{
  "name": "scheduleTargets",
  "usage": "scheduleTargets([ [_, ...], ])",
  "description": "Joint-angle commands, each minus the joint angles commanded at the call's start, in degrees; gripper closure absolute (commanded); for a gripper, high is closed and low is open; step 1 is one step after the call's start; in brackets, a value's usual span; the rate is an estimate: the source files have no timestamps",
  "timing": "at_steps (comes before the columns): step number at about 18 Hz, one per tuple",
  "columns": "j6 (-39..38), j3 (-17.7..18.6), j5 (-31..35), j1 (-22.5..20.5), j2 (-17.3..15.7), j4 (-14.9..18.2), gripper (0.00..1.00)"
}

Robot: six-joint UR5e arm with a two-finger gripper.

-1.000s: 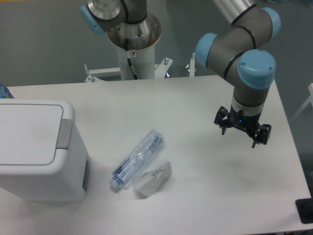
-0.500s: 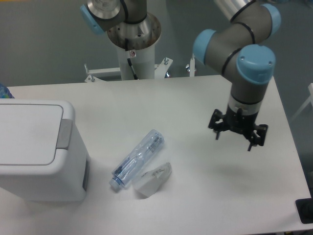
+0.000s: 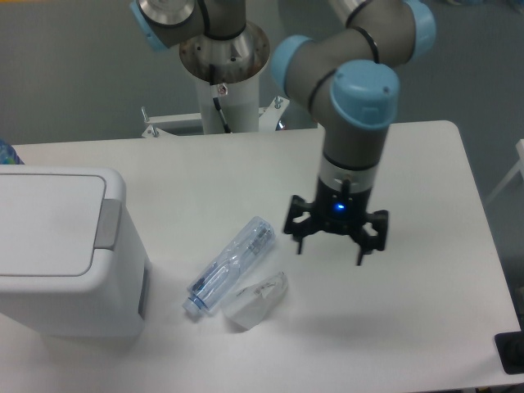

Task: Open the trash can
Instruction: 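Move the open gripper over to the lid of the white trash can, then push the gripper against the lid edge to flip the lid open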

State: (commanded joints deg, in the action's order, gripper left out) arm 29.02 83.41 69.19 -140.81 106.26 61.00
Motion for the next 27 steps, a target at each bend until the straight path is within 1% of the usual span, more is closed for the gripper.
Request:
scheduleTargets([
  [3, -6.8, -0.3, -4.7, 1.6, -2.4, -0.2, 0.00],
  [5, -9.8, 0.1, -5.9, 3.1, -4.6, 0.1, 0.00],
  [9, -11.9, 1.7, -5.9, 7.6, -6.7, -0.1, 0.00],
  [12, -13.1, 2.9, -5.3, 10.6, -6.8, -0.4, 0.00],
  [13, -13.2, 4.1, -5.2, 11.0, -6.9, -0.4, 0.00],
  [16, -12.2, 7.0, -5.3, 11.3, -8.7, -0.9, 0.00],
  [20, -12.4, 7.1, -5.3, 11.3, -8.4, -0.9, 0.00],
  [23, -12.8, 6.4, -5.3, 11.5, -8.4, -0.8, 0.00],
  [27, -13.0, 6.3, -5.3, 11.6, -7.4, -2.2, 0.00],
])
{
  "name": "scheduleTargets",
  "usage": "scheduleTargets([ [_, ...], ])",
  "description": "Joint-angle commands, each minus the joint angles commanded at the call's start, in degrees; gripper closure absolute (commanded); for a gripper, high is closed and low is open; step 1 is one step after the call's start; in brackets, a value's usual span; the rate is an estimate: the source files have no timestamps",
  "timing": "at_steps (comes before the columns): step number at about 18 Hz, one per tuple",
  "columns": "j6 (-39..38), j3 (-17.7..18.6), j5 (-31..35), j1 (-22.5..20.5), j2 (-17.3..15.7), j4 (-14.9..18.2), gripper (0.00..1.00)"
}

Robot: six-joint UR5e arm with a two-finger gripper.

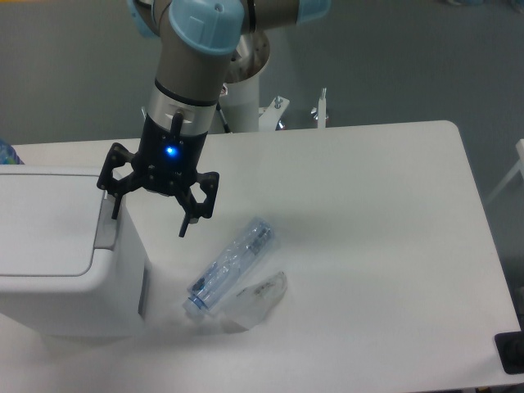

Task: Open the trash can
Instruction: 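Push the gripper against the lid edge to flip the lid open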

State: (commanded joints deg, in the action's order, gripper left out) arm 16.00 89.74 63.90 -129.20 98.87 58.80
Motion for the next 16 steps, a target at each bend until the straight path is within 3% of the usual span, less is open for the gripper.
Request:
scheduleTargets([
  [16, -0.1, -0.1, 0.5, 1.6, 1.2, -0.5, 0.00],
])
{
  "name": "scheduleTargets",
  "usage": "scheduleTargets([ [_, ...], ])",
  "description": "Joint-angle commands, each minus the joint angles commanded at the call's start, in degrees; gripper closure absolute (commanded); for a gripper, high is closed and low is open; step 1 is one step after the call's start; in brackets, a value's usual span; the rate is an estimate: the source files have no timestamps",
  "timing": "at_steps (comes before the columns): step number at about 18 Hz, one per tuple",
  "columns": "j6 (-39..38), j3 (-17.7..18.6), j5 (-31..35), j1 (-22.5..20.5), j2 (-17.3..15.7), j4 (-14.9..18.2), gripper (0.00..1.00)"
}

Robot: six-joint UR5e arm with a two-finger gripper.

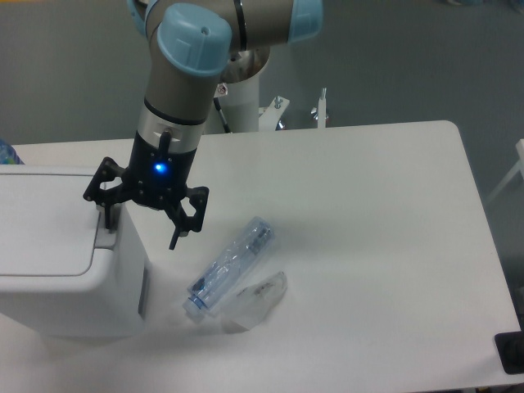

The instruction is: Open the trash can

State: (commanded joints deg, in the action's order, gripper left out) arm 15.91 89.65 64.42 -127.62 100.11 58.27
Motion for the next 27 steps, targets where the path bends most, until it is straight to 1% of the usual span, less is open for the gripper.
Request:
scheduleTargets([
  [13, 0.1, -0.6, 1.6, 0.0, 0.0, -0.1, 0.00],
  [27, 0.2, -0.9, 1.7, -0.1, -0.2, -0.1, 0.00],
])
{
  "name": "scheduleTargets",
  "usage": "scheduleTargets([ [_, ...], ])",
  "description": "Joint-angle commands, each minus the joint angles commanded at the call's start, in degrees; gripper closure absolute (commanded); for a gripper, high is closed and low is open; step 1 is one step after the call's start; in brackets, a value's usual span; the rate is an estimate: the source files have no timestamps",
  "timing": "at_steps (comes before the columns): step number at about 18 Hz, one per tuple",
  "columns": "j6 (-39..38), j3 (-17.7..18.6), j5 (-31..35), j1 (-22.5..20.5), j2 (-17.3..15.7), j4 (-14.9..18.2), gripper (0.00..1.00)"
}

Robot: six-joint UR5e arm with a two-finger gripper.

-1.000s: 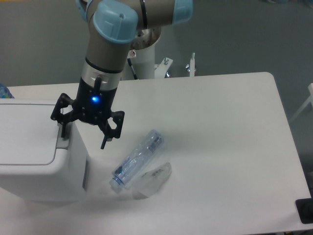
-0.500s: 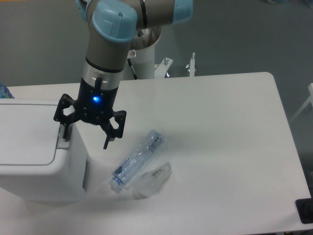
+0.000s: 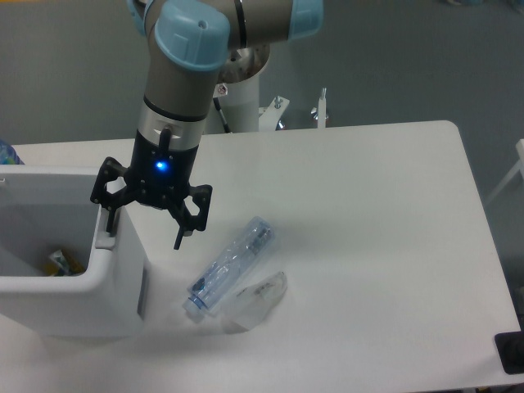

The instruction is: Open the trash can

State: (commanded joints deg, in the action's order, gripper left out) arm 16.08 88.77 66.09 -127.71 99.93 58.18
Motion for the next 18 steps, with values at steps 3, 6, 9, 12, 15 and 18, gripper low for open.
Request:
scheduleTargets([
  [3, 0.3, -1.7, 0.0, -0.1, 0.2, 0.0, 0.00],
  [6, 1.1, -3.5, 0.0, -1.0, 0.8, -0.2, 0.00],
  [9, 3.7, -4.3, 0.8, -3.0, 1.4, -0.3, 0.00],
  [12, 8.2, -4.1, 7.5, -4.4, 2.5, -0.2, 0.00],
  [15, 11.6, -3.5, 11.9, -8.0, 5.3, -0.3, 0.00],
  [18, 13.5, -3.9, 14.8, -9.4, 7.7, -0.2, 0.00],
])
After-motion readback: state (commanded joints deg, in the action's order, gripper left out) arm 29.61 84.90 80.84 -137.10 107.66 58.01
